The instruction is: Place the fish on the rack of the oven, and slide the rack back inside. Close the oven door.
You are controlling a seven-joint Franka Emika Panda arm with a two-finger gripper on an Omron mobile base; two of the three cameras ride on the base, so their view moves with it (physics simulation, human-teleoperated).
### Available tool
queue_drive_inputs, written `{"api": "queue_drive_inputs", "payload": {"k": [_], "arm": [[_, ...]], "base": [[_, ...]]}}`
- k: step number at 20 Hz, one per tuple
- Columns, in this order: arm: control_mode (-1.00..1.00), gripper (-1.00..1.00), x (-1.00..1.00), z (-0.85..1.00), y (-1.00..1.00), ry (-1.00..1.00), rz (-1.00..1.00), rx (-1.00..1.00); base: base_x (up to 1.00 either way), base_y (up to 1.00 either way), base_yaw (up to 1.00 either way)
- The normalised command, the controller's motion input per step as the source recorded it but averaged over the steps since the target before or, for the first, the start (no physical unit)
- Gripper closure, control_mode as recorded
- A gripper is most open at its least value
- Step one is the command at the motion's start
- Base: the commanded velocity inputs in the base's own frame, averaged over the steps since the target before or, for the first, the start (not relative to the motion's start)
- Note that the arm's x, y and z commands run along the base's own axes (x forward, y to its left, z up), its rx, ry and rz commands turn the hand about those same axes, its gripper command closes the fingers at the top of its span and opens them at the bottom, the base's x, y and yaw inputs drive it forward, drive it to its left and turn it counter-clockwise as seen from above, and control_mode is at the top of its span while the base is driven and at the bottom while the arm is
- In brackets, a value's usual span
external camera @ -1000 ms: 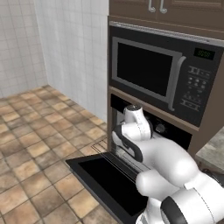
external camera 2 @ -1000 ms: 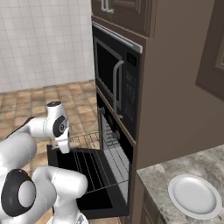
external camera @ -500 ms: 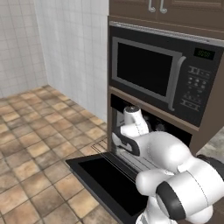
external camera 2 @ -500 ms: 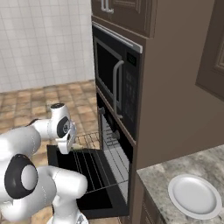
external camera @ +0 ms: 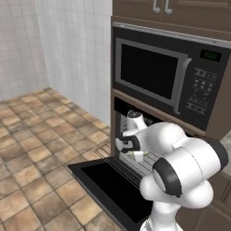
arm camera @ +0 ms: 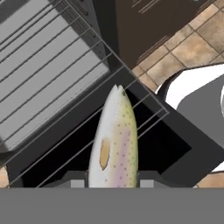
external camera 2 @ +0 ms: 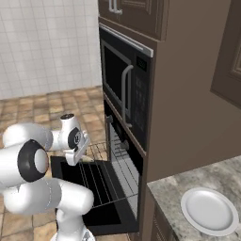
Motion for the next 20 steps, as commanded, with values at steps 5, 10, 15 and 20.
{"api": "queue_drive_inputs", "payload": {"k": [5,10,15,20], "arm": [[-1.00,1.00,0.36,-0.22,-0.15,0.00,-0.07,0.00],[-1.00,1.00,0.36,-0.37,0.02,0.00,-0.03,0.00],[-1.00,1.00,0.36,-0.54,0.00,0.00,-0.01,0.00],[-1.00,1.00,0.38,-0.62,0.01,0.00,0.00,0.00]], "base": [[0.00,0.00,0.00],[0.00,0.00,0.00],[0.00,0.00,0.00],[0.00,0.00,0.00]]}}
